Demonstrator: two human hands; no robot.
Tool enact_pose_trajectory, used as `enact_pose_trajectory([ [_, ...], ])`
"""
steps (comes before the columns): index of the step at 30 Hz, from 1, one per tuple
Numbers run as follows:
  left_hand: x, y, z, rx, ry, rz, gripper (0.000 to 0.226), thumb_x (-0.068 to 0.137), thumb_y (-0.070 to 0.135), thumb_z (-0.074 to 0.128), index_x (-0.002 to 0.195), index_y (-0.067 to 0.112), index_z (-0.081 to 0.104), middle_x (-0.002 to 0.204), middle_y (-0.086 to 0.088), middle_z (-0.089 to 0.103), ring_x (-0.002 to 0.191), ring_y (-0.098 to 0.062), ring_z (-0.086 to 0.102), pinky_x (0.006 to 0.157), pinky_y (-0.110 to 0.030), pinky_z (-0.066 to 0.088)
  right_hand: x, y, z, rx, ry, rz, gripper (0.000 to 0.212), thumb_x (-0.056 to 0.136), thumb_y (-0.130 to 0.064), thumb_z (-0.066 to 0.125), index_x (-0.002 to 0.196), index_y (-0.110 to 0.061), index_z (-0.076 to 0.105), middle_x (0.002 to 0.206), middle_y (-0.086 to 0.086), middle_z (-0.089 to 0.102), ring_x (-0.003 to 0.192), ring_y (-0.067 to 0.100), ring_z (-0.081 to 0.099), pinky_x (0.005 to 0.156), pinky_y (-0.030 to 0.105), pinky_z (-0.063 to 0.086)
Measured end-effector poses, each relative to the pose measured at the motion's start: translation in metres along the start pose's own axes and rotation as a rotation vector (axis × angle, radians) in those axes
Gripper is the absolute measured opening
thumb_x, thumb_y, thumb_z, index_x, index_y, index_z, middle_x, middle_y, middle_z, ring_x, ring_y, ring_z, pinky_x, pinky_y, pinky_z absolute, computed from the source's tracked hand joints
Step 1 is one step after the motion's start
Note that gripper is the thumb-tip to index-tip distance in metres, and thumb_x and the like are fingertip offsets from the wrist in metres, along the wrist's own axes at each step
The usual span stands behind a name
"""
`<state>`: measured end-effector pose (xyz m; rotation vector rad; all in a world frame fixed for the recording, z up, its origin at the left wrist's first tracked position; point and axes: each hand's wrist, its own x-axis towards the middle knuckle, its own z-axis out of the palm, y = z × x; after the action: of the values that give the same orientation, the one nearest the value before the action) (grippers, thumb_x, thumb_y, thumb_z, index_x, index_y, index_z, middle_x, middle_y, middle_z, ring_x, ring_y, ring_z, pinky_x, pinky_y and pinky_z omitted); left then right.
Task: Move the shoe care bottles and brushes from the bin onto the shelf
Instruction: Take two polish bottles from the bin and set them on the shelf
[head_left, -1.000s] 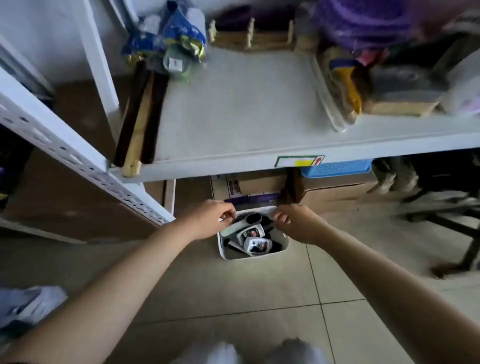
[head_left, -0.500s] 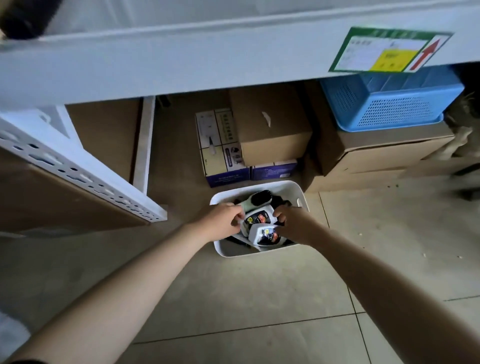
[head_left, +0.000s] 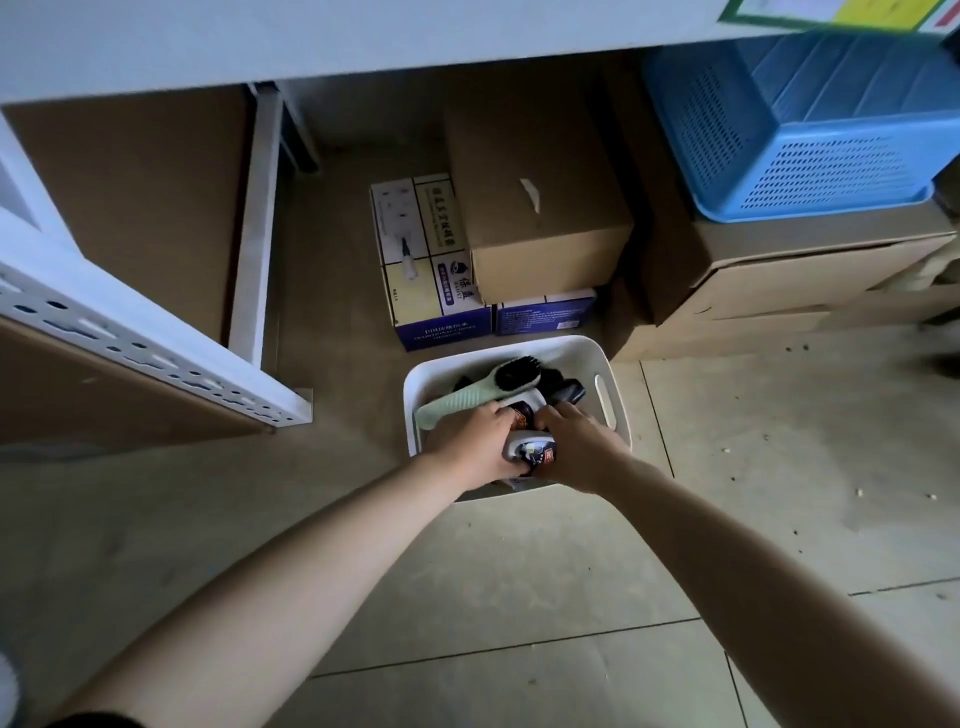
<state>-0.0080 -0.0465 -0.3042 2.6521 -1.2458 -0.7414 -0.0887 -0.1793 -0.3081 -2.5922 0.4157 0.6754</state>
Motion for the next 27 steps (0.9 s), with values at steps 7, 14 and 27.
enact_pose_trajectory([
  [7, 0.007, -0.011, -0.026, -0.322, 0.036, 0.093, 0.038, 0.078, 0.035, 0.067, 0.112, 0.022, 0.056, 0.120, 0.003, 0.058, 0.103, -0.019, 0.055, 0.089, -0.035, 0.045, 0.003, 0.000, -0.001, 0.190, 0.035, 0.067, 0.053, 0.078, -0.033, 0.069, 0.119, -0.010, 0.044, 0.110, 0.017, 0.065, 0.097, 0.038, 0.061, 0.067, 0.035, 0.044],
  [14, 0.015, -0.035, -0.050, -0.755, 0.010, -0.030, 0.035, 0.084, 0.034, 0.064, 0.116, 0.018, 0.058, 0.113, -0.002, 0.062, 0.104, -0.018, 0.058, 0.092, -0.032, 0.045, 0.000, 0.012, -0.032, 0.668, 0.070, 0.001, 0.034, 0.074, -0.022, 0.076, 0.102, -0.018, 0.056, 0.097, 0.005, 0.065, 0.087, 0.022, 0.062, 0.077, 0.033, 0.052],
  [27, 0.005, -0.004, -0.043, -1.121, -0.239, -0.062, 0.026, 0.090, 0.015, 0.058, 0.114, 0.014, 0.049, 0.097, 0.003, 0.060, 0.091, -0.011, 0.061, 0.083, -0.023, 0.053, -0.018, 0.008, -0.046, 1.449, 0.105, 0.008, 0.051, 0.073, -0.031, 0.069, 0.117, -0.007, 0.058, 0.099, 0.004, 0.068, 0.091, 0.021, 0.063, 0.075, 0.029, 0.049],
])
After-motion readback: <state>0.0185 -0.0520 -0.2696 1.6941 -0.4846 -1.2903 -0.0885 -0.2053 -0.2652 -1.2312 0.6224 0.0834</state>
